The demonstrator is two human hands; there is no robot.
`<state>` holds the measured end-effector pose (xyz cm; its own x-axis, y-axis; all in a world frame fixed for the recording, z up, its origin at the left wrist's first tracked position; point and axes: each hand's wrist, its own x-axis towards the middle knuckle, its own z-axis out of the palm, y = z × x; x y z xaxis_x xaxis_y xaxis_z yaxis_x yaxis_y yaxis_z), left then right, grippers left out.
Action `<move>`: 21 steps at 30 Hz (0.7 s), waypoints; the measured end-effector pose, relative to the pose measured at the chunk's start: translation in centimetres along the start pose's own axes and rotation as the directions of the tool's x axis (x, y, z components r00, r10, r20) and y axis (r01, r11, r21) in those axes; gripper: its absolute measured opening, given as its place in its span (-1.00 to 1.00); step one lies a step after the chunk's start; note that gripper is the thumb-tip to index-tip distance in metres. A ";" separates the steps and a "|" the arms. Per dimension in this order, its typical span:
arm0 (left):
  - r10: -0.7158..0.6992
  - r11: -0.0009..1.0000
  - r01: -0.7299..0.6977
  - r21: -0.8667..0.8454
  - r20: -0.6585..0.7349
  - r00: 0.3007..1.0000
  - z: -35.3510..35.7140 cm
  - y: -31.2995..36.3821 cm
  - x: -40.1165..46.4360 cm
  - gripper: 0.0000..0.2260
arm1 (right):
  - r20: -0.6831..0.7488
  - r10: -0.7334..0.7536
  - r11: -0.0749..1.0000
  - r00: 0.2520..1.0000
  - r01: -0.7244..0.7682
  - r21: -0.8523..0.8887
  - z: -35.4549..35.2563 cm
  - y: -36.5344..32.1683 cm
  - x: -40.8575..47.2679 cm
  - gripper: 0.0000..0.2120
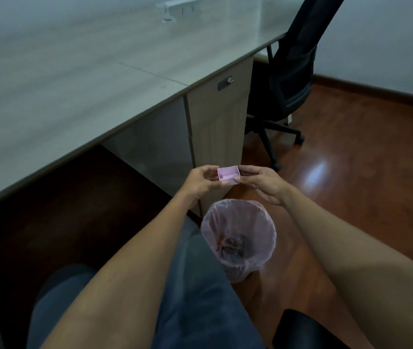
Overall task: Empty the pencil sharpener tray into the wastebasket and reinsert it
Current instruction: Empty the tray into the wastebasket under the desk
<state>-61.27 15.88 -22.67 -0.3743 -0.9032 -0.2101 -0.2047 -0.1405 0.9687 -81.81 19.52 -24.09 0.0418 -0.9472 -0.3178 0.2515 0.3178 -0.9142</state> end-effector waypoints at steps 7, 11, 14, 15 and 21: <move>0.213 0.977 -0.213 0.015 -0.085 0.973 -3.3 6.5 -1.4 -0.44 | 0.062 -0.158 0.986 0.986 0.160 -0.036 3.9 -6.9 -0.3 -0.48; 0.287 0.957 -0.279 0.085 -0.111 0.951 -5.8 10.3 -2.4 -0.44 | 0.129 -0.225 0.972 0.966 0.231 -0.035 6.7 -11.0 -0.8 -0.51; 0.331 0.941 -0.316 0.117 -0.137 0.934 -8.0 13.2 -3.6 -0.46 | 0.193 -0.269 0.960 0.944 0.280 -0.031 9.6 -14.3 -1.4 -0.53; 0.344 0.936 -0.326 0.131 -0.150 0.927 -8.8 14.1 -4.1 -0.46 | 0.216 -0.284 0.954 0.934 0.297 -0.033 10.6 -15.3 -1.6 -0.53; 0.385 0.922 -0.353 0.160 -0.261 0.885 -14.6 18.6 -8.0 -0.48 | 0.328 -0.343 0.929 0.880 0.369 -0.017 17.7 -19.5 -1.8 -0.56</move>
<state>-48.89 14.57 -1.03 -0.1736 -0.9597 0.2212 -0.2012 0.2544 0.9459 -69.64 14.33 -1.27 0.2677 -0.9564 0.1166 0.2328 -0.0532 -0.9711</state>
